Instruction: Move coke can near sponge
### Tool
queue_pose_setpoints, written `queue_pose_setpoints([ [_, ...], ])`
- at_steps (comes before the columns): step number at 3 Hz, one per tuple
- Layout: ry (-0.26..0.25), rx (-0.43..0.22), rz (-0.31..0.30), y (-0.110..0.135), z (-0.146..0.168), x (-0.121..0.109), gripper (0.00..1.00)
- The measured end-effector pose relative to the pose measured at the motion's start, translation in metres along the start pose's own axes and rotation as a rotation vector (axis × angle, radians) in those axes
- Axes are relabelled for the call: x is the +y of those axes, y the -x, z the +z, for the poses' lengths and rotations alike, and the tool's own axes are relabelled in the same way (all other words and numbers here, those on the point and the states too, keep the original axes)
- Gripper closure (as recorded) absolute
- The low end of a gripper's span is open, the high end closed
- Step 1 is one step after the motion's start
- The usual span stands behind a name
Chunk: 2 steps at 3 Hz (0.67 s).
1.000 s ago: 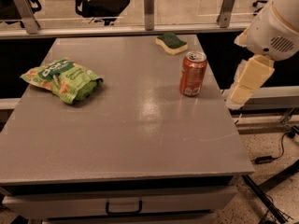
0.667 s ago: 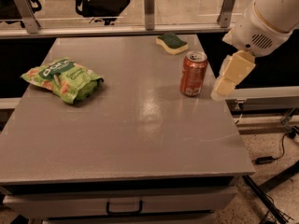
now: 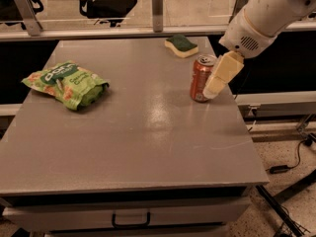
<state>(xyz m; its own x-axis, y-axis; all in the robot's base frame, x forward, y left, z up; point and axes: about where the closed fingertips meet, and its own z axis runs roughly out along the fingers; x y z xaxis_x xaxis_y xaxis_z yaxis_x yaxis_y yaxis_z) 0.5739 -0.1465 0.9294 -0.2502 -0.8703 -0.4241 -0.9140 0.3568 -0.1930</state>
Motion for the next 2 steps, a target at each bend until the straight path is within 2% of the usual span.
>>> queue_pose_setpoints([
  [1, 0.009, -0.008, 0.009, 0.0044, 0.0146, -0.0108, 0.03],
  [2, 0.022, -0.014, 0.018, 0.0063, 0.0234, -0.0177, 0.33],
])
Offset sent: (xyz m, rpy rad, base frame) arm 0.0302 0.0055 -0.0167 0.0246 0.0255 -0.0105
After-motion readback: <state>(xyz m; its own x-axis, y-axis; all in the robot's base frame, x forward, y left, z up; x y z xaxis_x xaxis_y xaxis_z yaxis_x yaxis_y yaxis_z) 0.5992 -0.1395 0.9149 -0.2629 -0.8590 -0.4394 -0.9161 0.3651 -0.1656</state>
